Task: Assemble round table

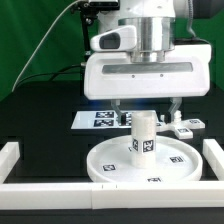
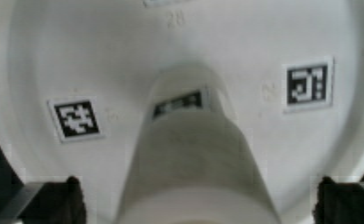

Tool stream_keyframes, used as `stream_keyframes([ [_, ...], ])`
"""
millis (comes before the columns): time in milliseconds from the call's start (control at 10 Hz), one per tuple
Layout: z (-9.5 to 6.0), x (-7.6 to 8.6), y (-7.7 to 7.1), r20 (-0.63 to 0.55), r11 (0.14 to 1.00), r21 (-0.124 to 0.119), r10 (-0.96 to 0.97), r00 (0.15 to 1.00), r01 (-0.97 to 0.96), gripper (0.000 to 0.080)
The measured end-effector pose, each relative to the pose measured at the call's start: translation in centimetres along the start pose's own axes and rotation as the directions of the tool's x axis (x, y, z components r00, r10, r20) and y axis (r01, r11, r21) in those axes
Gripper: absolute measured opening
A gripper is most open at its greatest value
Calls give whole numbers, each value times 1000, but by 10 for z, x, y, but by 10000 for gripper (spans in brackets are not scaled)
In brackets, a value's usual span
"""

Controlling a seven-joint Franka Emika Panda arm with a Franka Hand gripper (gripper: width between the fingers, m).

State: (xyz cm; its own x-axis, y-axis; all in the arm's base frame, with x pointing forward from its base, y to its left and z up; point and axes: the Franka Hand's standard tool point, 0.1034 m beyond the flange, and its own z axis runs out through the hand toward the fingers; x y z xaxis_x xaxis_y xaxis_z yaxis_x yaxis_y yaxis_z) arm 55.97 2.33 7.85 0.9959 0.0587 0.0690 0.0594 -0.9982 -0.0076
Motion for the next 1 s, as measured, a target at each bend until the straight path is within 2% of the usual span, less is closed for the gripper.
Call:
stream_keyframes([
  [100,0,2,0,3,998,-9,-67,998,67,649],
  [400,1,2,1,2,999,-12,-45,999,45,649],
  [500,0,2,1,2,999,-12,-45,999,45,548],
  [600,0,2,1,2,999,-12,-40,999,40,412],
  [1000,1,6,3,-15,974,-12,224,974,-224,404],
])
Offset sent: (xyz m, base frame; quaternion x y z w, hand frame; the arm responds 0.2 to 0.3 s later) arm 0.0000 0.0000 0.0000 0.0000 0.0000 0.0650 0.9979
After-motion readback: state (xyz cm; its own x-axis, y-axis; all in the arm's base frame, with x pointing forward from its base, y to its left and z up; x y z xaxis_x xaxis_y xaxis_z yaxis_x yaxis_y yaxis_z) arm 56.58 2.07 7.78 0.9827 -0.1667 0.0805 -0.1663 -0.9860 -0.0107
